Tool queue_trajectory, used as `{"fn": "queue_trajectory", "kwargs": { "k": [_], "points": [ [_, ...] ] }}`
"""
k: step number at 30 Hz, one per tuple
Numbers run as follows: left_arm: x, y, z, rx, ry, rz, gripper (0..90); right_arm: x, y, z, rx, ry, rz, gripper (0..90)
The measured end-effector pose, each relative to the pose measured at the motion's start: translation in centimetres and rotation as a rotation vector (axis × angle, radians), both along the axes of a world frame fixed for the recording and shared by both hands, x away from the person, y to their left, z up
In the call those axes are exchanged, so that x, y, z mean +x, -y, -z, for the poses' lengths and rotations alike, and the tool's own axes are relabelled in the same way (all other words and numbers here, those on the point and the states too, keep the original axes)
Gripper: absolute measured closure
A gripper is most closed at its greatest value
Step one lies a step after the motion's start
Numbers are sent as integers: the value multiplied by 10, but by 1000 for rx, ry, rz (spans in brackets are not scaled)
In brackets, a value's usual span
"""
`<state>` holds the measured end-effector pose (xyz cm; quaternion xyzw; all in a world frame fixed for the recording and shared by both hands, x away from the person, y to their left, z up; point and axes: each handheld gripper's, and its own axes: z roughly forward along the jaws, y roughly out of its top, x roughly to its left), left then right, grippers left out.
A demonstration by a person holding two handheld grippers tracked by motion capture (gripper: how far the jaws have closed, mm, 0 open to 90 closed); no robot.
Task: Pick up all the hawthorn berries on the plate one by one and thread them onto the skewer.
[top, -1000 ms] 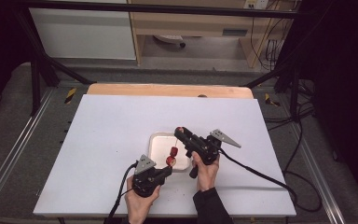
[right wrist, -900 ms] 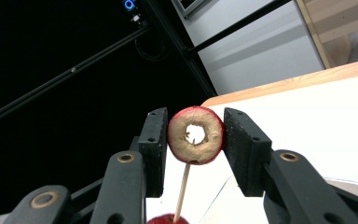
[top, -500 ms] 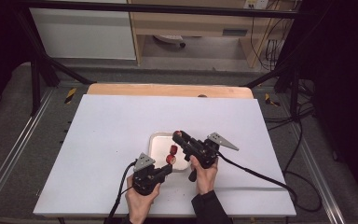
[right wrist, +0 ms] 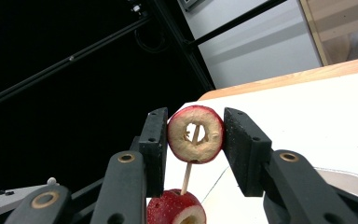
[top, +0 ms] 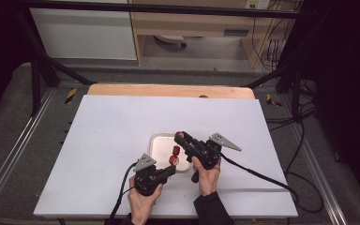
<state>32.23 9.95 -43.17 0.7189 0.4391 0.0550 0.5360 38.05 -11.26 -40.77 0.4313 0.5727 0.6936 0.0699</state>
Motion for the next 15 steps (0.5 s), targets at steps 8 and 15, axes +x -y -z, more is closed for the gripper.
{"fn": "queue_trajectory", "kwargs": {
  "k": [8,15],
  "points": [
    [1,-5,2,28,18,-14,886,3,4,-4,-26,-21,-29,581],
    [2,-13,3,72,34,-24,886,7,13,-14,-171,-36,-49,296]
  ]
}}
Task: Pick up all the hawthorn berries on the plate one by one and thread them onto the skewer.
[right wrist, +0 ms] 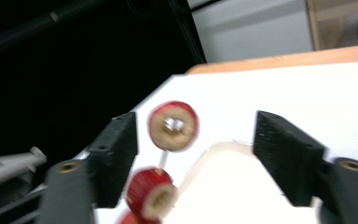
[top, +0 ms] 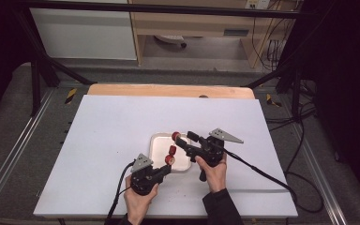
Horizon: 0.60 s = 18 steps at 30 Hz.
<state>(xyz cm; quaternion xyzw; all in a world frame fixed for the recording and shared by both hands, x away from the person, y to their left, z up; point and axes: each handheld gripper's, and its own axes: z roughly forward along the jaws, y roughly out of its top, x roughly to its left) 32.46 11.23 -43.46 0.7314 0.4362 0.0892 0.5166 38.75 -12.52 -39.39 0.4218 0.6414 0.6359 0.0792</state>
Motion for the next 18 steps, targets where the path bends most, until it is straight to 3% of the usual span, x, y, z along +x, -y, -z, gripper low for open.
{"fn": "queue_trajectory", "kwargs": {
  "k": [6,9,18],
  "points": [
    [1,-9,-4,41,26,-2,886,6,8,3,-188,-46,-34,131],
    [2,-13,-4,59,20,1,885,7,13,6,-280,-66,-57,92],
    [6,-25,-14,123,34,14,885,2,39,19,-425,-86,-93,42]
  ]
}}
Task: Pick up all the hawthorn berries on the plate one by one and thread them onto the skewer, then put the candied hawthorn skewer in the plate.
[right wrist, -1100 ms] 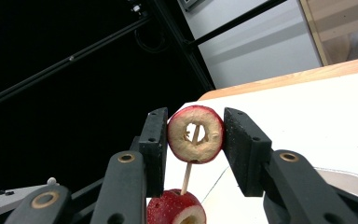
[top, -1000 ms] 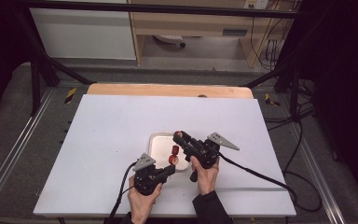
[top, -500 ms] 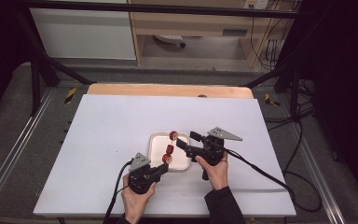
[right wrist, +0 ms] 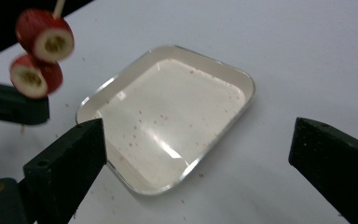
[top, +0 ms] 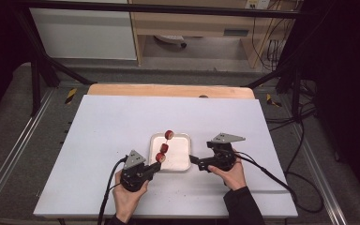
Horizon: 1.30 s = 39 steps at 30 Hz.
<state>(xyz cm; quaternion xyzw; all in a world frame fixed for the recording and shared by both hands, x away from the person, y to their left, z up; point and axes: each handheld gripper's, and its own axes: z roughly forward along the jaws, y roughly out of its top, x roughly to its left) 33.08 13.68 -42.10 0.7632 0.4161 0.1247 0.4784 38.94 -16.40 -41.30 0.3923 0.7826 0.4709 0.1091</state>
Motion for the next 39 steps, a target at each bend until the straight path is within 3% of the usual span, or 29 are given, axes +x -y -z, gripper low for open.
{"fn": "queue_trajectory", "kwargs": {
  "k": [4,12,26,39],
  "points": [
    [3,-3,-3,31,-12,10,885,-4,13,6,-75,-6,-14,18],
    [10,-4,-12,74,-22,32,884,-16,35,21,-143,-26,-26,8],
    [22,4,-35,121,-17,62,883,-27,65,32,-139,-42,19,7],
    [49,17,-27,209,-80,42,884,-35,76,38,-160,-51,24,7]
  ]
}}
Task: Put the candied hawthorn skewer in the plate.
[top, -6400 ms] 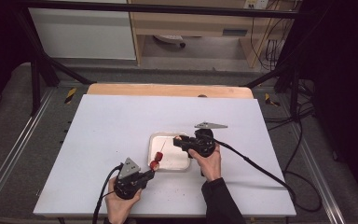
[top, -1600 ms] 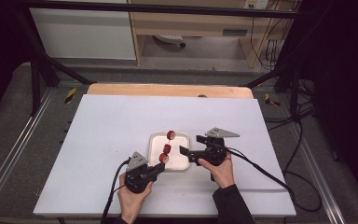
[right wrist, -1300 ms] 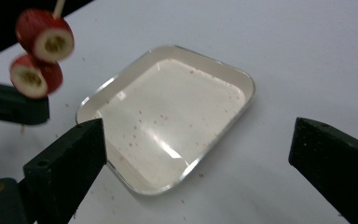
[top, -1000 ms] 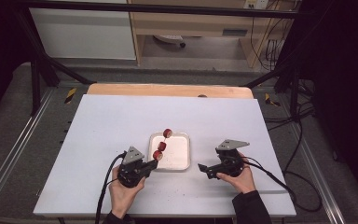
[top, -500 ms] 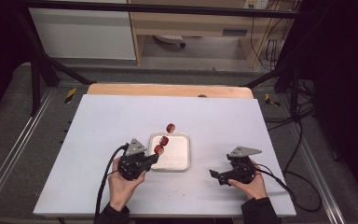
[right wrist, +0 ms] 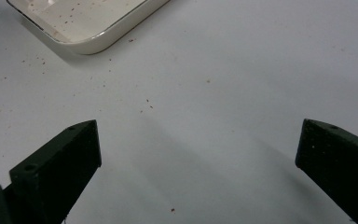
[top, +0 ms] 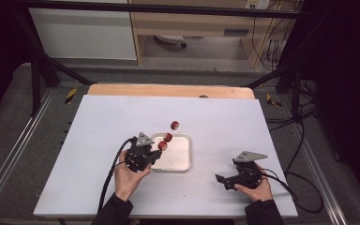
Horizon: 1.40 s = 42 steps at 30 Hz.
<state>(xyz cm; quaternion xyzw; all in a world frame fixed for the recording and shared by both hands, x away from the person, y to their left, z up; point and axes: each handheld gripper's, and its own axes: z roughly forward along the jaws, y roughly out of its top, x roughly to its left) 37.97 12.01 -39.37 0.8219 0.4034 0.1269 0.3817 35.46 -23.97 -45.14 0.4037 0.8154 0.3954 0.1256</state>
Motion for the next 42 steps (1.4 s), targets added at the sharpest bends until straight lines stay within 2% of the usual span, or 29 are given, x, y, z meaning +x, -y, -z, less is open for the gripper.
{"fn": "queue_trajectory", "kwargs": {
  "k": [8,22,28,33,42],
  "points": [
    [12,10,13,73,-37,-18,884,0,3,0,11,-1,11,7],
    [20,23,30,173,-105,-37,884,0,3,1,10,-5,11,7],
    [20,27,36,198,-143,-29,884,1,3,2,4,-11,13,8],
    [21,27,35,212,-157,-34,884,1,3,2,6,-11,13,8],
    [20,26,35,224,-151,-27,873,1,2,2,6,-12,16,8]
  ]
}}
